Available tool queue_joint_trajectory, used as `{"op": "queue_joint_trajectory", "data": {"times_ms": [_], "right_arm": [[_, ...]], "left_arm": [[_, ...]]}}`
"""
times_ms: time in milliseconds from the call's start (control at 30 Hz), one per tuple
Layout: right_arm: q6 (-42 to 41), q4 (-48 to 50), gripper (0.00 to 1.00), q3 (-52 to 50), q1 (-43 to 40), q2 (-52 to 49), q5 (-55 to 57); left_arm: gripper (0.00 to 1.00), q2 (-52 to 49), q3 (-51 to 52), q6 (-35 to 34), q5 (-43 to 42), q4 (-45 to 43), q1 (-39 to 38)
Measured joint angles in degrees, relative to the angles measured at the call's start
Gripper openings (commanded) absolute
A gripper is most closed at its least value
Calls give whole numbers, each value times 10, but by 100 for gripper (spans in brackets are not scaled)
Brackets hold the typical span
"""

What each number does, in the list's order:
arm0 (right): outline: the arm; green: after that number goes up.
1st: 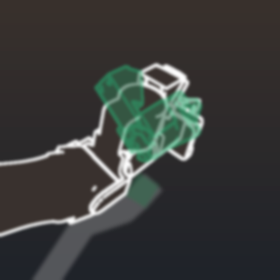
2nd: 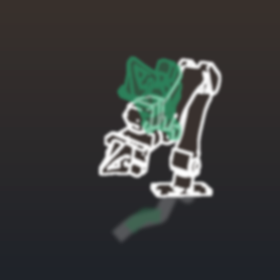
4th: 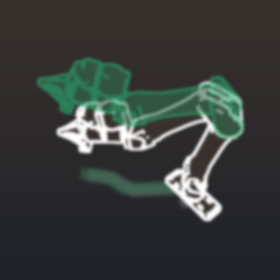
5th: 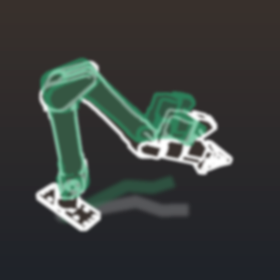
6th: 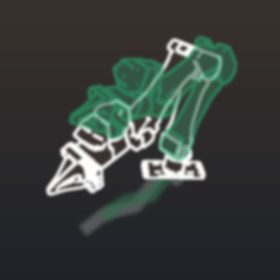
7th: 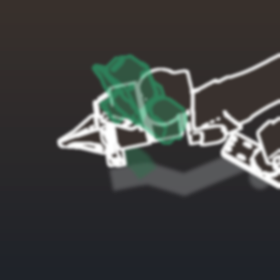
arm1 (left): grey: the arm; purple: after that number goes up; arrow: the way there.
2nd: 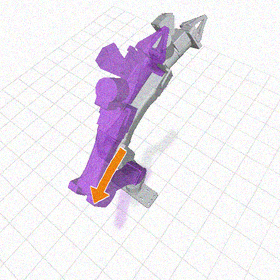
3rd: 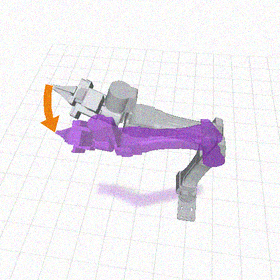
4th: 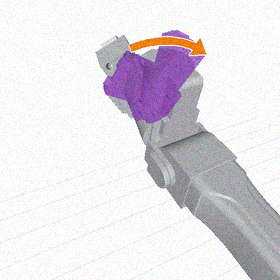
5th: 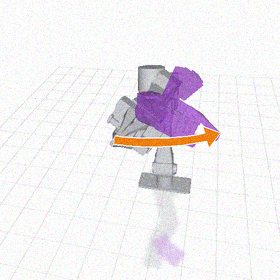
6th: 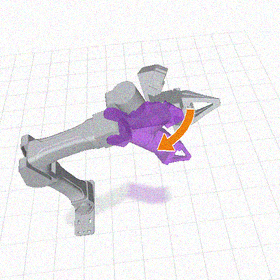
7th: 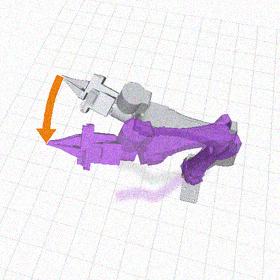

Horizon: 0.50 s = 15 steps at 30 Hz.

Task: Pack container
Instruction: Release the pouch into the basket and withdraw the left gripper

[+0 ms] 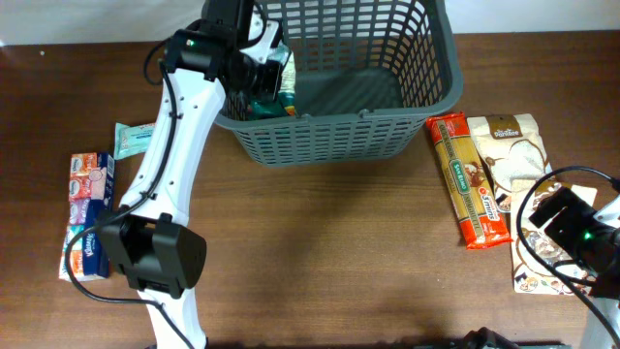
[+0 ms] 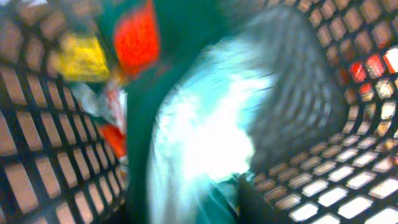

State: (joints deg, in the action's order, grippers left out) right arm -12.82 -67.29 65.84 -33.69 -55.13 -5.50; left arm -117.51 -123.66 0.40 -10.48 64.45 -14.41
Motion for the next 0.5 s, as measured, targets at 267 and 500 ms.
{"op": "queue_joint_trajectory", "data": {"times_ms": [267, 500], "right_arm": [[0, 0, 99, 0, 0, 0, 0], [0, 3, 99, 0, 0, -1, 0]], "left_arm": [[100, 2, -27, 22, 1, -52, -2], [100, 7, -153, 59, 75, -29, -2]]}}
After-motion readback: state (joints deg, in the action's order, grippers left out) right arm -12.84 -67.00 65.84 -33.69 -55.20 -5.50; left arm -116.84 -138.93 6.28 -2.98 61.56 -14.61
